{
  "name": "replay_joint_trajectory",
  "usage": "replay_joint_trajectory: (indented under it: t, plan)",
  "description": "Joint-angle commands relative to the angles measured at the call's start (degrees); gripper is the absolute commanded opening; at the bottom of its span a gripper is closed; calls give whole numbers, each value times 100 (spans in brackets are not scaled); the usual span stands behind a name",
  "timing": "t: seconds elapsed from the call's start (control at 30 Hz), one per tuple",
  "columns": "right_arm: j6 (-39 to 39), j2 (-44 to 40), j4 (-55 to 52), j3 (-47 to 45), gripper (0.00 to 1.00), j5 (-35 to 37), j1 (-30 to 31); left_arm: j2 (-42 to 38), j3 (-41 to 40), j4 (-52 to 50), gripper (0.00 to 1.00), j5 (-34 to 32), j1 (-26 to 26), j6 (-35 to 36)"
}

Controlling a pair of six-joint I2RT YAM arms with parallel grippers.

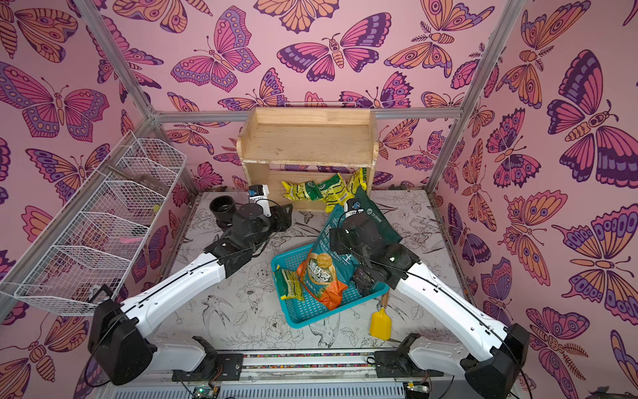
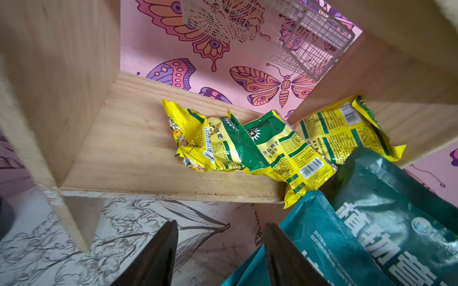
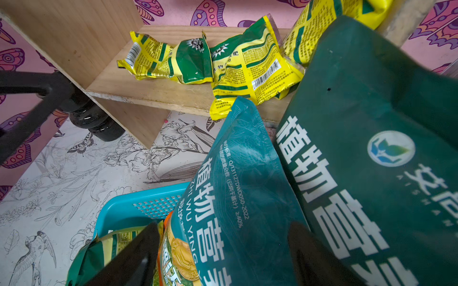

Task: Take down the fertilizer bag from the shelf
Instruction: Pick up the fertilizer bag from the shelf.

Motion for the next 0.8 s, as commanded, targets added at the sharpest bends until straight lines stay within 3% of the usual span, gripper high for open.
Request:
replay_joint_trajectory:
  t: [0.0,0.23,0.77]
  plan:
    - [30,-79,-69,-86,84,-41,-70,251,-312,1290,62,-77,105,-624]
    - [-7,-187,-125,-156,85,-10,-97,808,-79,1959,66,-77,386,-1208]
    - [-154,-119,-110,-101,85,-31,-143,1957,987,1509,70,175,497,-1001]
